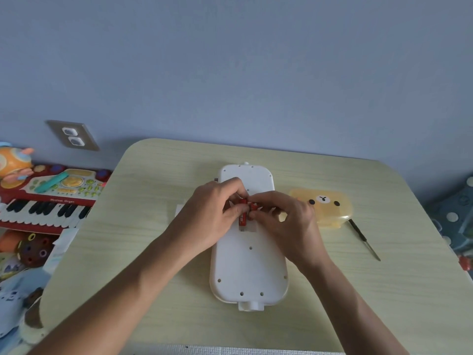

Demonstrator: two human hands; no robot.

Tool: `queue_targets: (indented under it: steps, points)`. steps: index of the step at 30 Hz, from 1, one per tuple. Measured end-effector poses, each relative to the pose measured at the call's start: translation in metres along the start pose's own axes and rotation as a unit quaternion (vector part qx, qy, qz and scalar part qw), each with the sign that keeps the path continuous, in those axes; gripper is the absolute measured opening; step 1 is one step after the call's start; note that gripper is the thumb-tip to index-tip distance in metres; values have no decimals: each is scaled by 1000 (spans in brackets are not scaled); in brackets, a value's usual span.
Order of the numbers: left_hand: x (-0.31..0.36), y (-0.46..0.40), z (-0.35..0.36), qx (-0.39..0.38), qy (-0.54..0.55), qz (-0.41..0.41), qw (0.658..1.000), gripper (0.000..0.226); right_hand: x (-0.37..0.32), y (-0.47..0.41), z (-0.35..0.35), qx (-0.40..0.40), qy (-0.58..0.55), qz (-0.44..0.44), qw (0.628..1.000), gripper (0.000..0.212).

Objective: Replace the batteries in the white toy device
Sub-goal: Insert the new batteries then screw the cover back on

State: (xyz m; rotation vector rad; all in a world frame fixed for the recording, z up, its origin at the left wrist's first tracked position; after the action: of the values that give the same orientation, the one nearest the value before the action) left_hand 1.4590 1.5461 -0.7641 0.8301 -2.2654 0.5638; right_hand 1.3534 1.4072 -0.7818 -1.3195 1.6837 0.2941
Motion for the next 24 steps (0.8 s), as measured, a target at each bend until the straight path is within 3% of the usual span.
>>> queue_targets:
  steps: [7,16,24]
  points:
    - [-11,3,2,23,-40,25,999,12,-1,5,2,40,58,-89,994,21]
    - [-19,10,7,21,-47,23,998,30,1,8,-1,18,34,-78,996,22]
    - [-17,5,11,60,-36,8,998,16,-3,11,-2,34,53,-116,991,24]
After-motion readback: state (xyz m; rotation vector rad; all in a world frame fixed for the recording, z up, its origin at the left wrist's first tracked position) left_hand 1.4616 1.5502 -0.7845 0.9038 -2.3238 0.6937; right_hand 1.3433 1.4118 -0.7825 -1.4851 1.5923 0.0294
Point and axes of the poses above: each hand's wrist, its own y-axis away from the middle knuckle, its own z-axis out of the palm, x = y × z, the point moved 3 cm from there along -y, towards the middle knuckle, and after that the axes turned 4 degrees about -z, right-handed, at the moved point
